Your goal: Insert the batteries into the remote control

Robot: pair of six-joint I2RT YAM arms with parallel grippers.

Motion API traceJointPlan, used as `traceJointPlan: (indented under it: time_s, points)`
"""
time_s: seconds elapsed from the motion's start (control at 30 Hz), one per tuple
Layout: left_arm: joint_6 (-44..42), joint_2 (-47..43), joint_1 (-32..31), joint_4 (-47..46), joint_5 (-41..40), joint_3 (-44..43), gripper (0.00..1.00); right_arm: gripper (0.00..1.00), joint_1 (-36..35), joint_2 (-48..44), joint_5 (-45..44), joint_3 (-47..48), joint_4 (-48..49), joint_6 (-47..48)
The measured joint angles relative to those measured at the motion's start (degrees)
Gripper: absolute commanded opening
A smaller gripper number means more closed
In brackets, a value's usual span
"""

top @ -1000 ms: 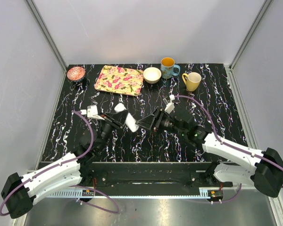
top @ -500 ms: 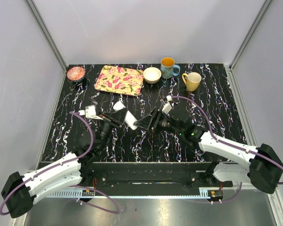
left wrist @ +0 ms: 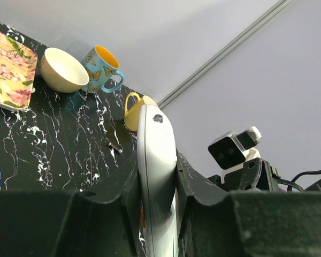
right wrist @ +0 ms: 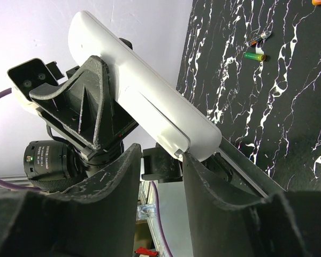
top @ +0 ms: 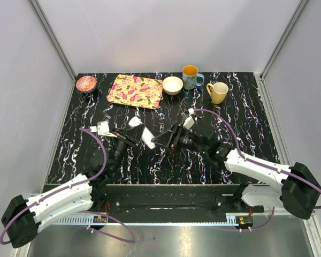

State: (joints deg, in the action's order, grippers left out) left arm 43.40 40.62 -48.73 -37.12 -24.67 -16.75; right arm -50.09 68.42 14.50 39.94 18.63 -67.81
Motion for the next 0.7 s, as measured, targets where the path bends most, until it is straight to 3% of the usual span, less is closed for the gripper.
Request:
traceJointPlan:
  time_s: [0.7]
  points:
    - [0.11, 0.04, 0.55, 1.57, 2.71, 0.31, 0.00, 0.46, 0.00, 0.61, 0.20, 0.11, -1.77, 0.13]
